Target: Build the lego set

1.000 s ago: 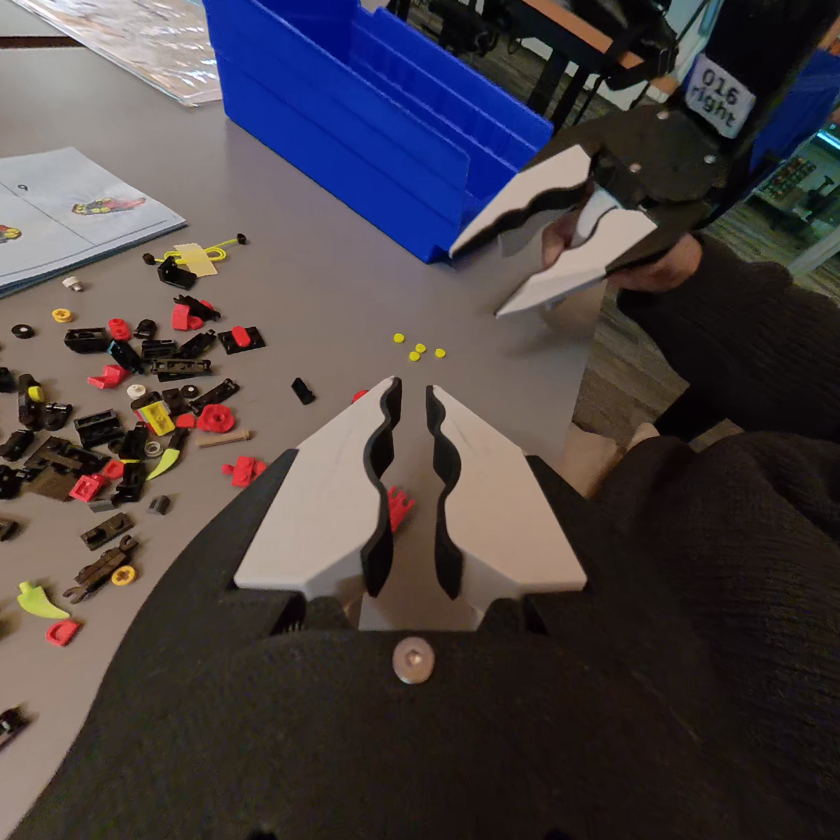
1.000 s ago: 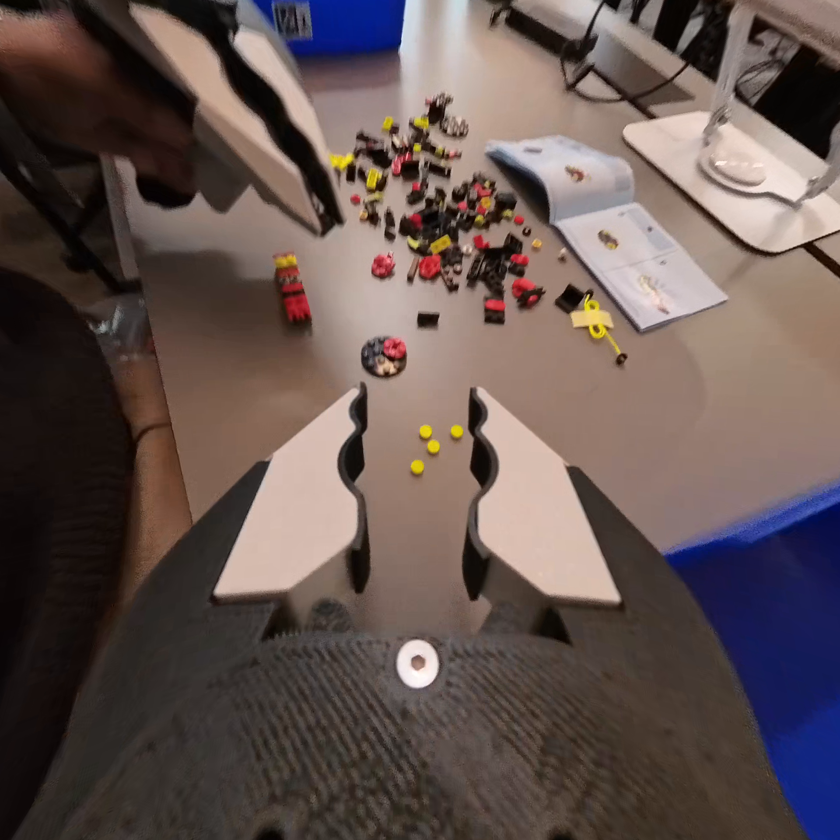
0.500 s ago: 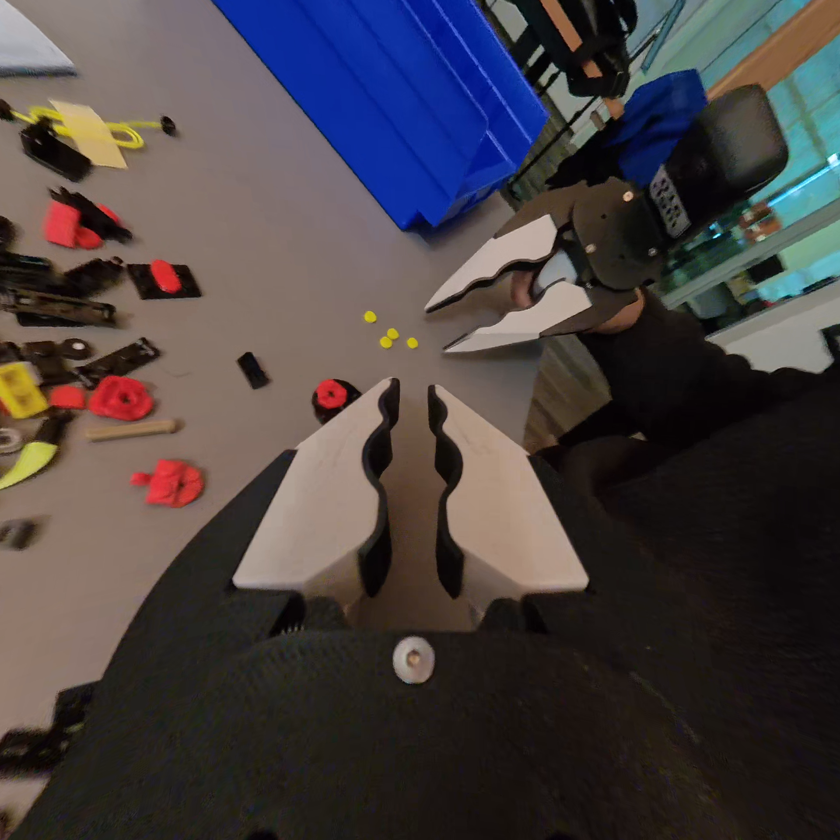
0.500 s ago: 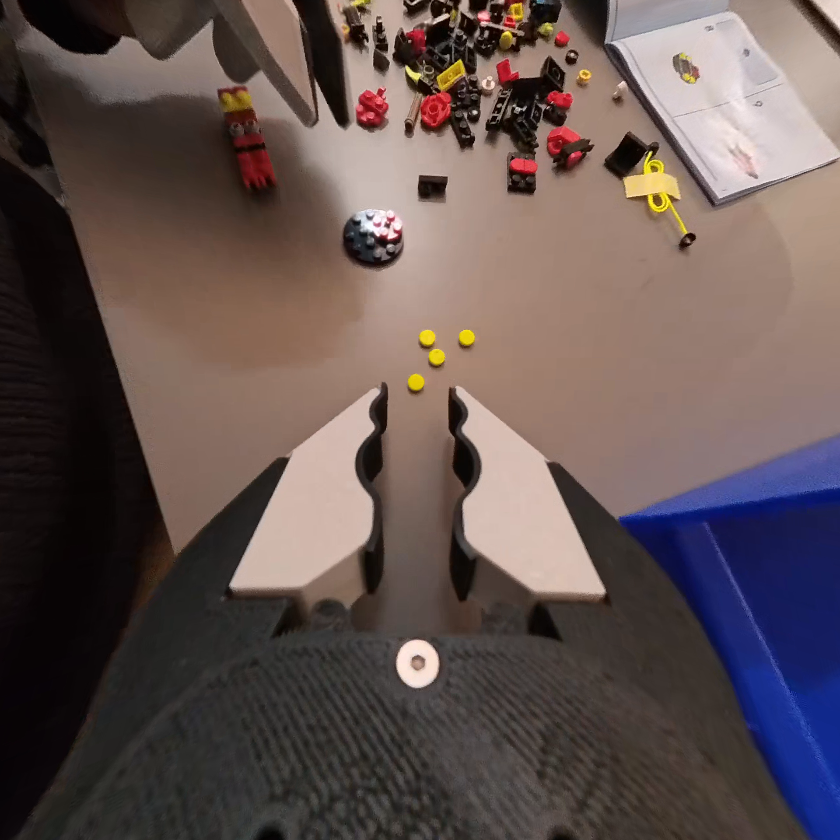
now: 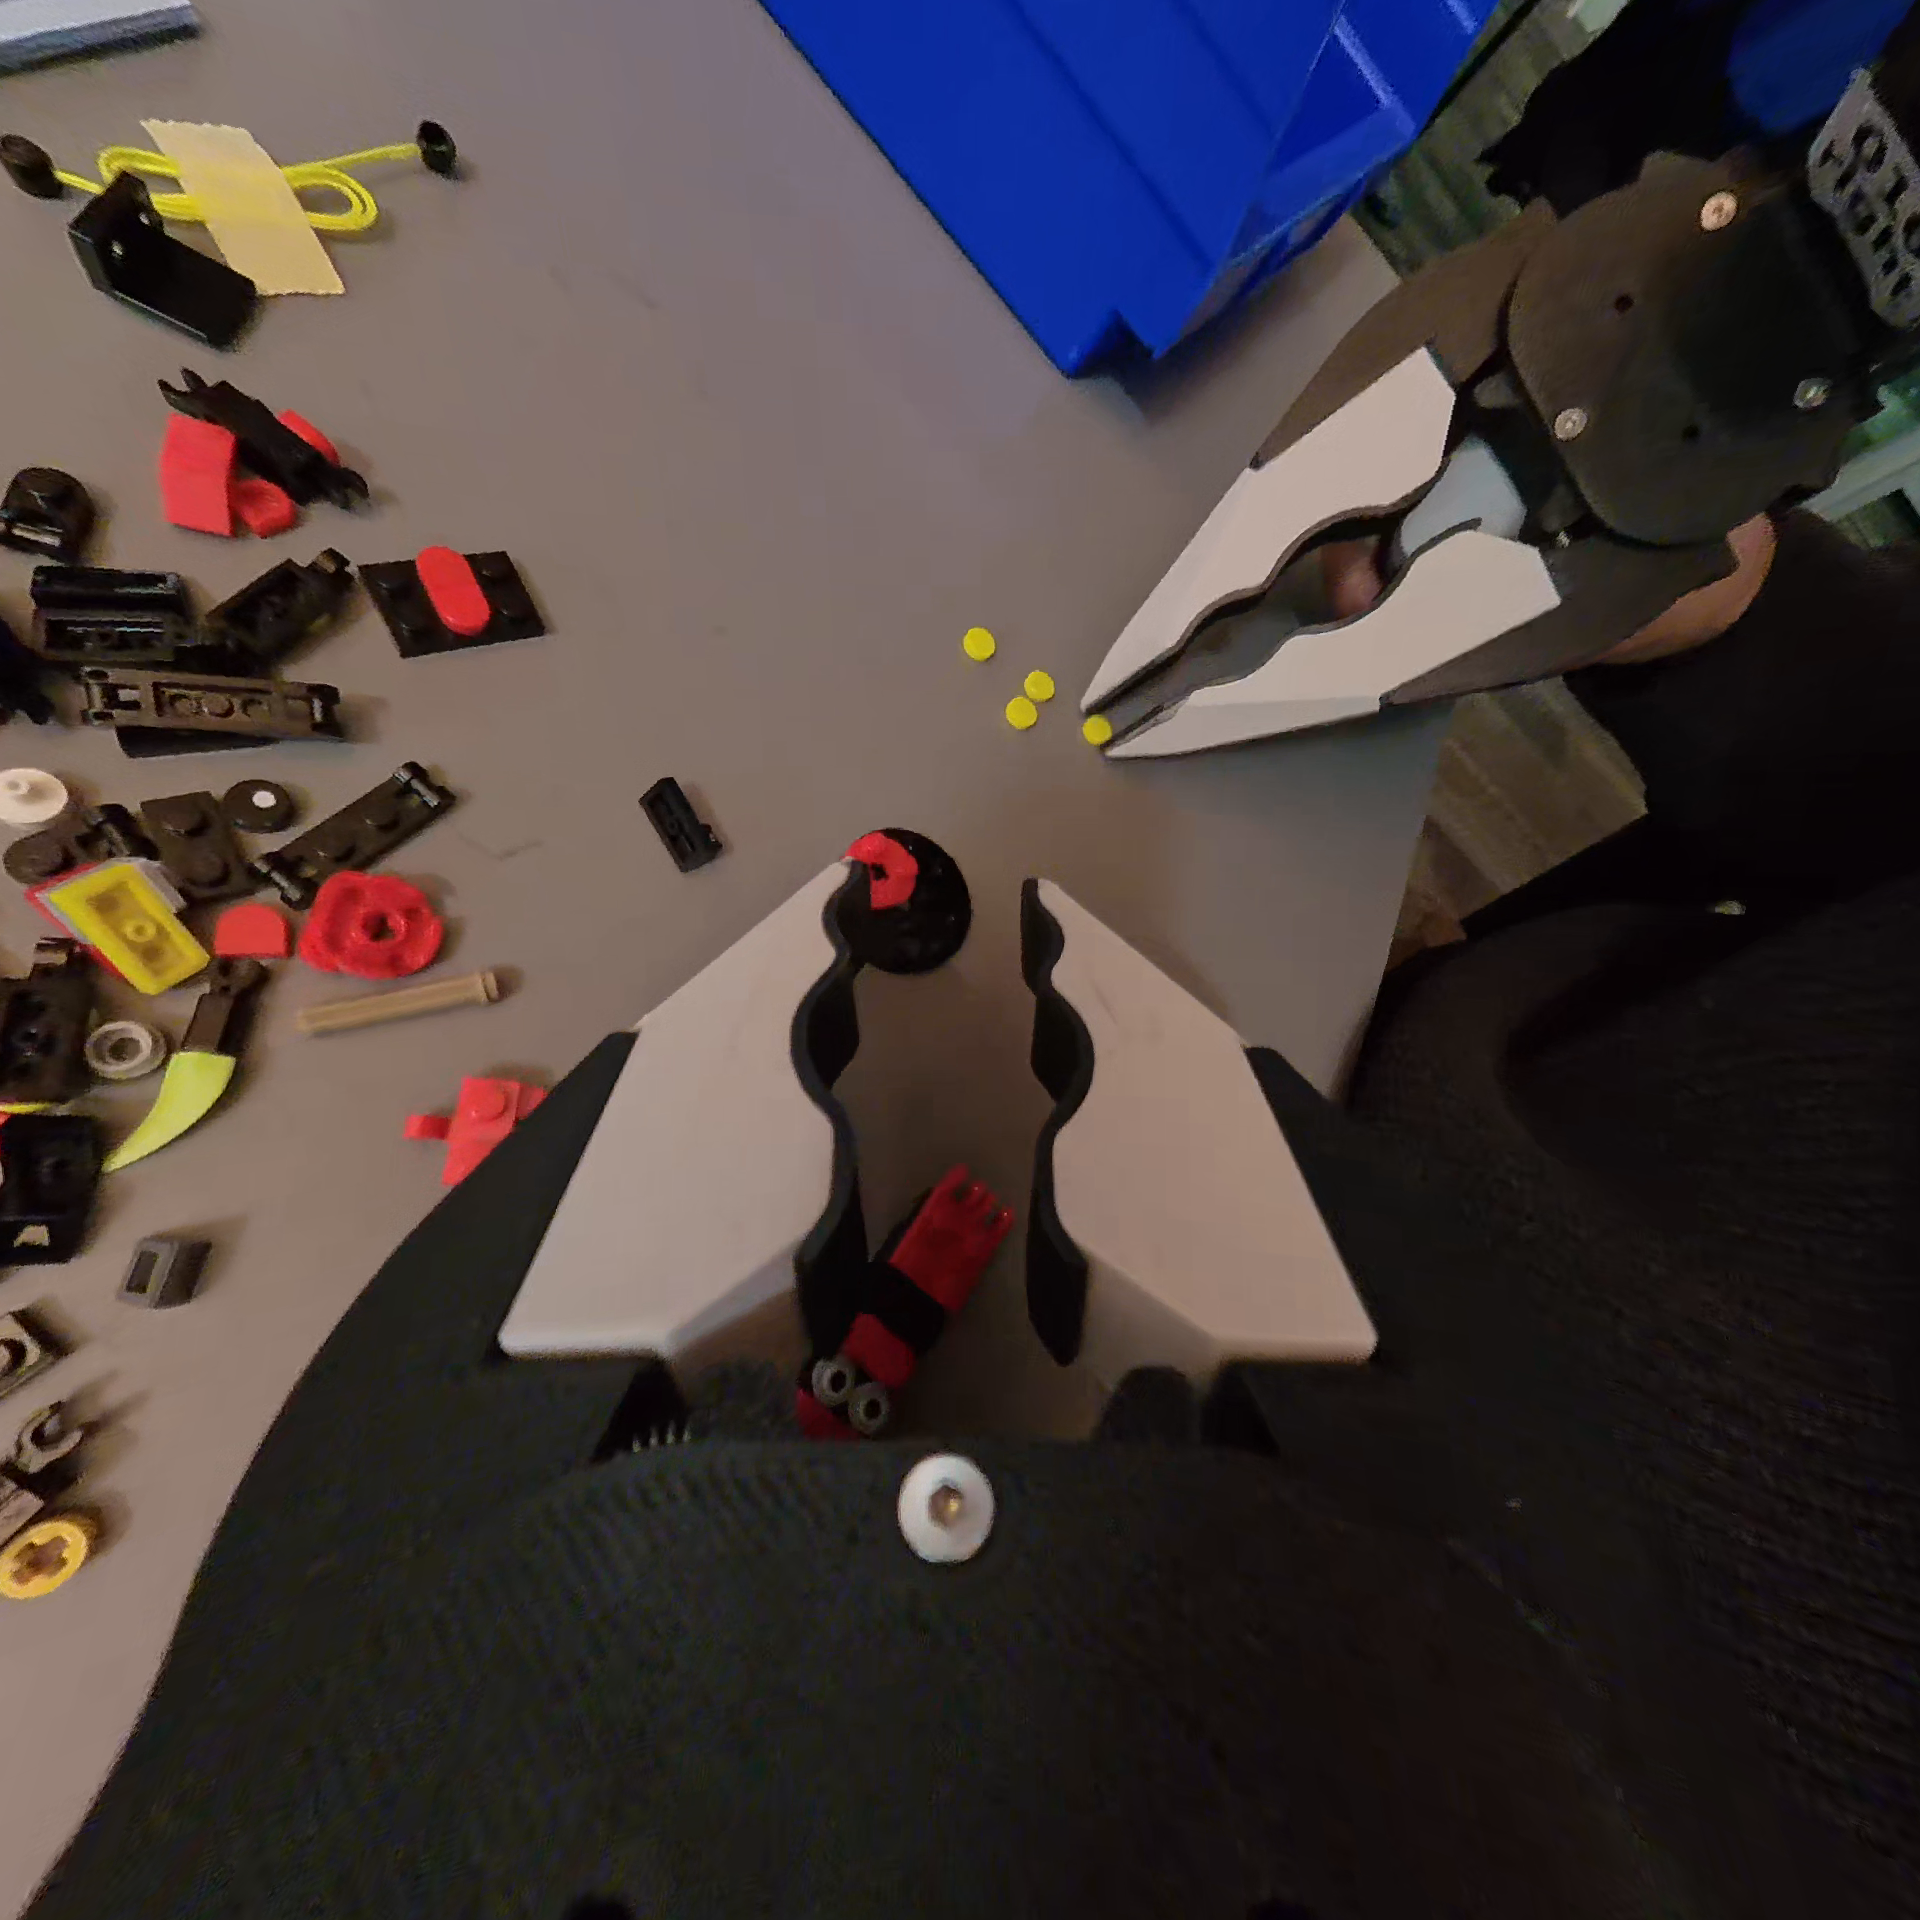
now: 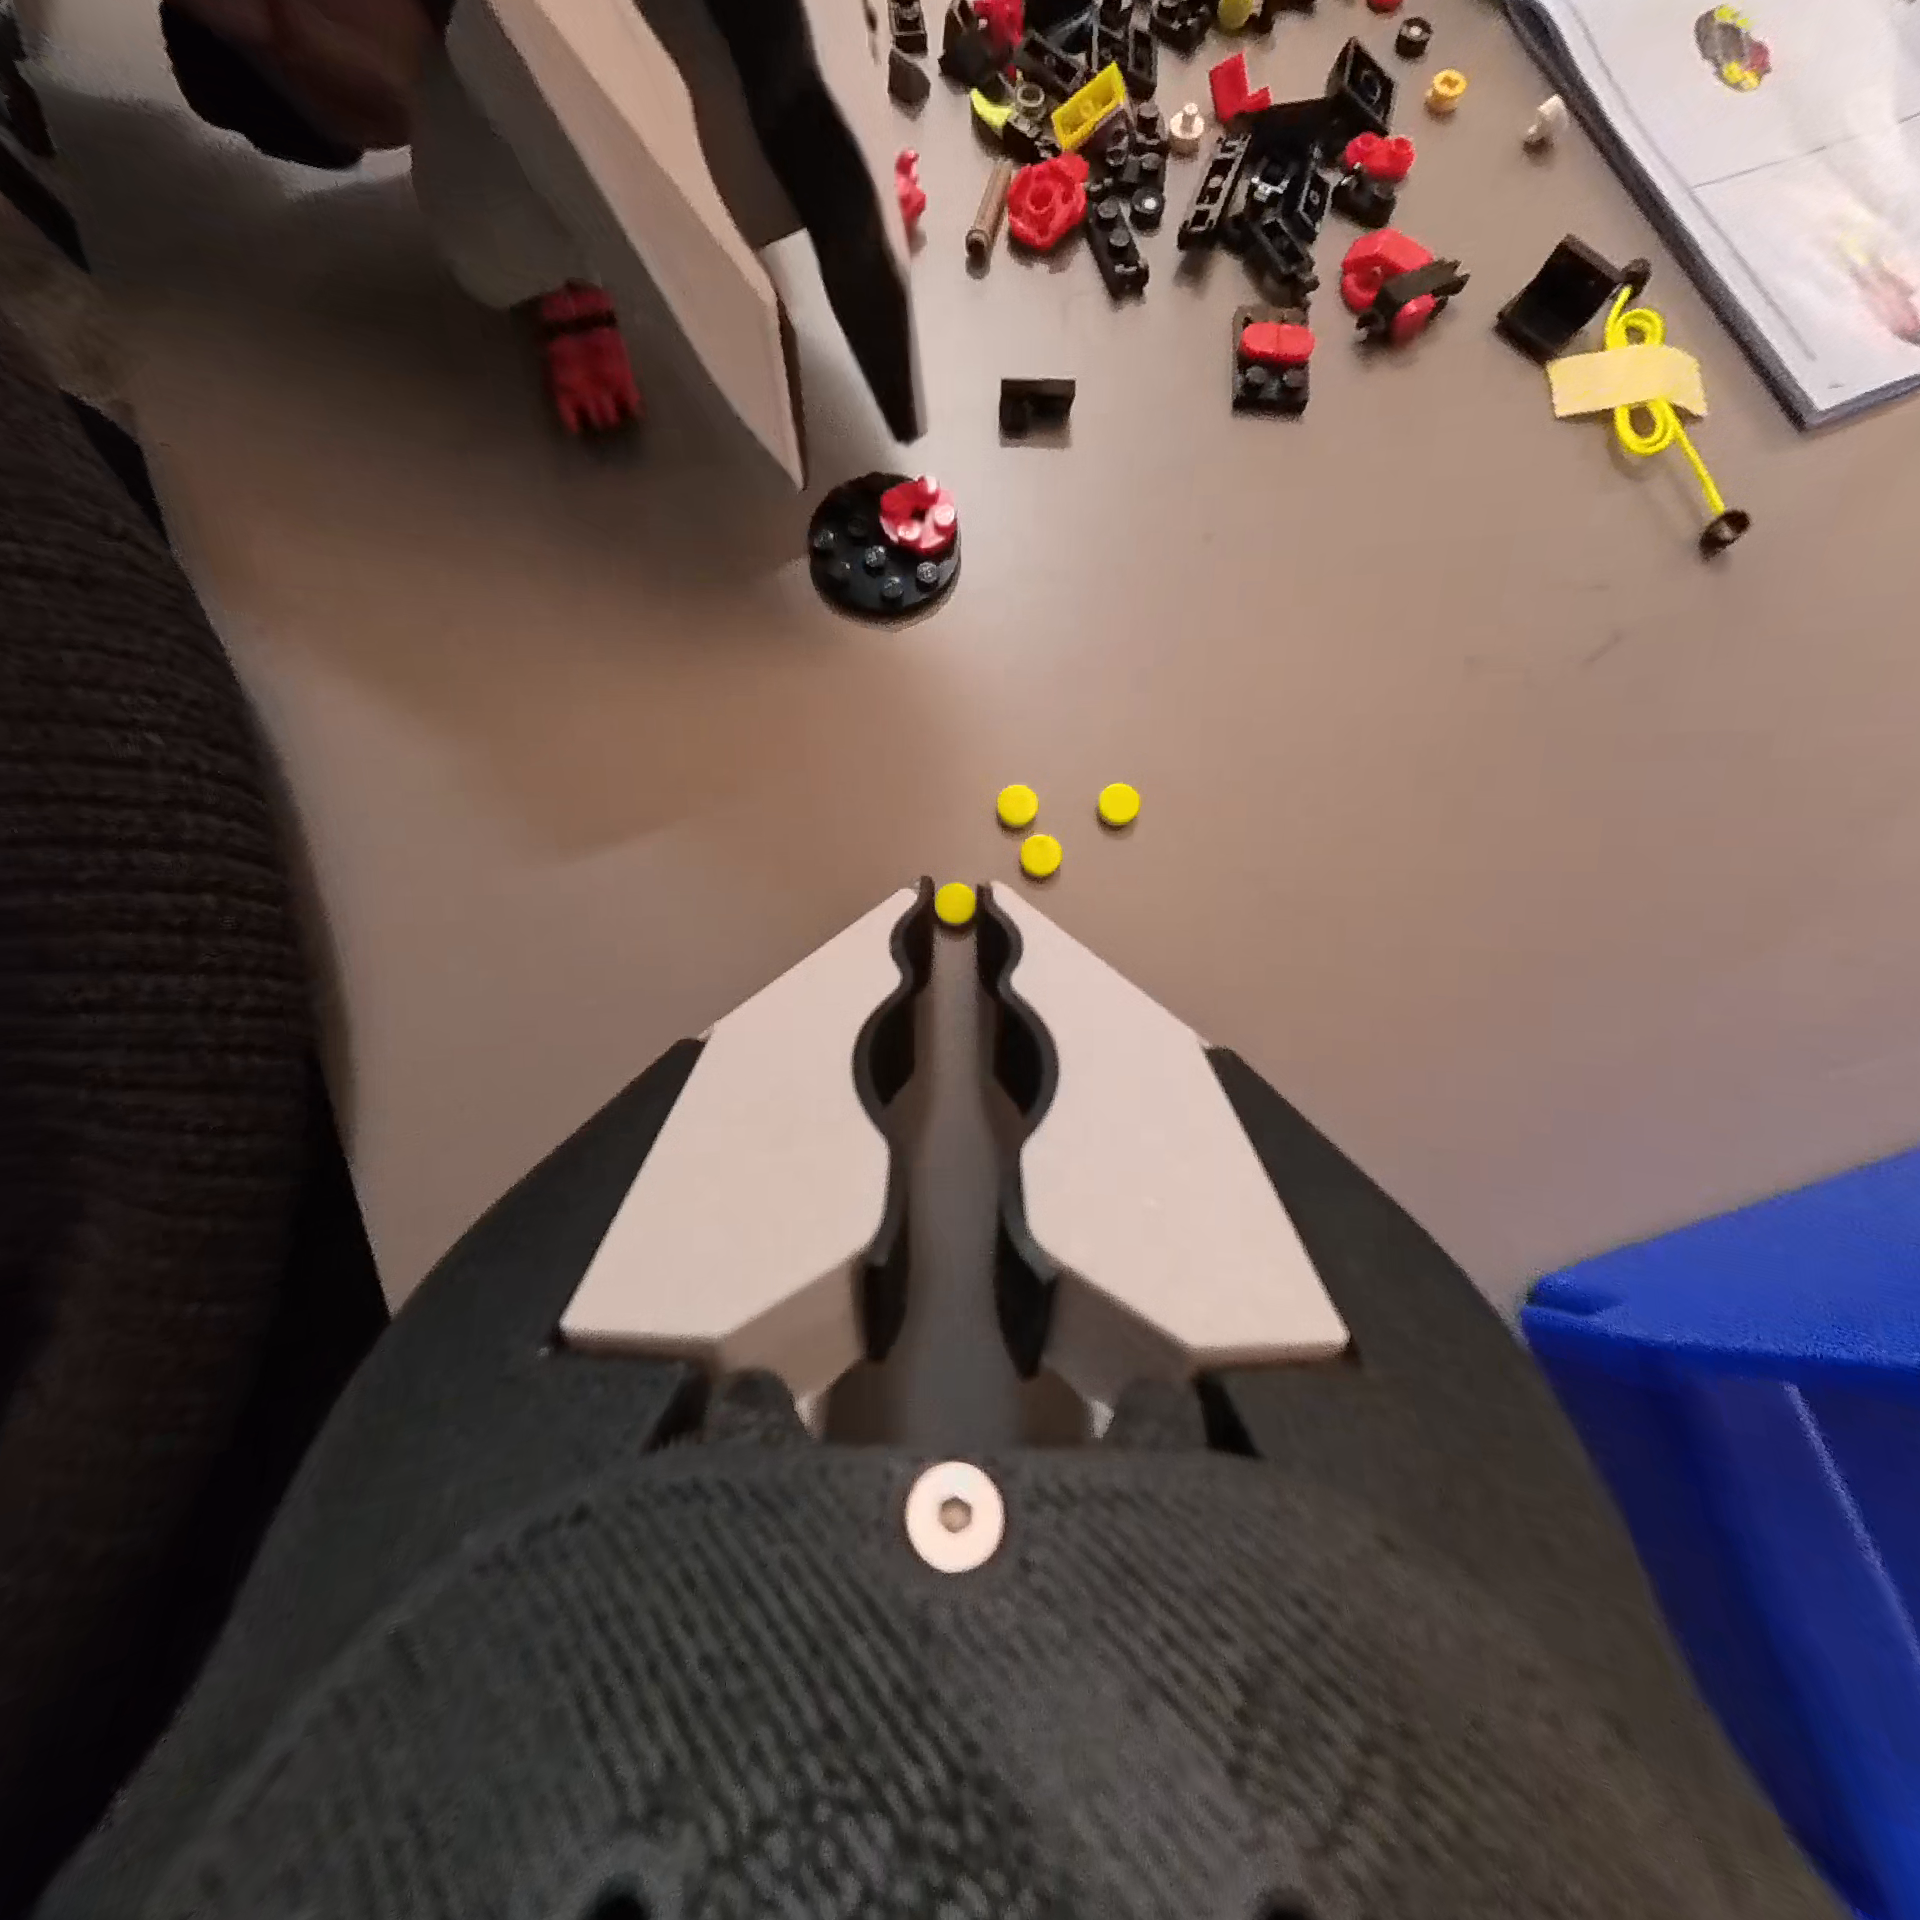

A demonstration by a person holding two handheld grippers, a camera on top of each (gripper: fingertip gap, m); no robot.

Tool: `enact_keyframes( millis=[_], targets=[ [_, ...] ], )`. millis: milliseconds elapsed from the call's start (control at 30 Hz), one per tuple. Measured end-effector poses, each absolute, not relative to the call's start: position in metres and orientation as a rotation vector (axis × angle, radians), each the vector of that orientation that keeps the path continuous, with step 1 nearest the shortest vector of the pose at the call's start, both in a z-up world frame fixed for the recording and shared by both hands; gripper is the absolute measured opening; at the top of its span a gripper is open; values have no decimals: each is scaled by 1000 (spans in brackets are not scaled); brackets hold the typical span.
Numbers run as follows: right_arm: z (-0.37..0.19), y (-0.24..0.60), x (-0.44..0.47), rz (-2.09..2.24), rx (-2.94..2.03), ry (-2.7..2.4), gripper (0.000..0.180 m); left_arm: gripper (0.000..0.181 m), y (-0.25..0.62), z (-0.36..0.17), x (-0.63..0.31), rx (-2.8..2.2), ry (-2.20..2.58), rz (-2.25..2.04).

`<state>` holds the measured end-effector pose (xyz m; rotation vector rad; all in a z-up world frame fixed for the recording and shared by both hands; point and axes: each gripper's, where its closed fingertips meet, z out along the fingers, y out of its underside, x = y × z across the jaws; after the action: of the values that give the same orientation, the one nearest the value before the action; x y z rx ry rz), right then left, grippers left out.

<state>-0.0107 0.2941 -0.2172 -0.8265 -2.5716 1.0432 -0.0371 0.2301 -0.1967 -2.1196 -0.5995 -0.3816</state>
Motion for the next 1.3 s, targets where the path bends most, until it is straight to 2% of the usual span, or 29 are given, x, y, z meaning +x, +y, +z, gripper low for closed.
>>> enact_keyframes(
  millis=[300,633,1200,1300],
  targets=[
    [-187,266,-18,1262,-801,-2482,6,22,232,-209,-23,-2202,-514,-399],
    [-207,254,-16,1212,-794,-2577,6,13,238,-212,-7,-2221,-429,-460],
    [-212,248,-12,1225,-790,-2613,7,11,239,-212,-6,-2216,-433,-481],
    [-211,247,-12,1228,-778,-2614,12,11,239,-212,-6,-2215,-435,-484]
  ],
)
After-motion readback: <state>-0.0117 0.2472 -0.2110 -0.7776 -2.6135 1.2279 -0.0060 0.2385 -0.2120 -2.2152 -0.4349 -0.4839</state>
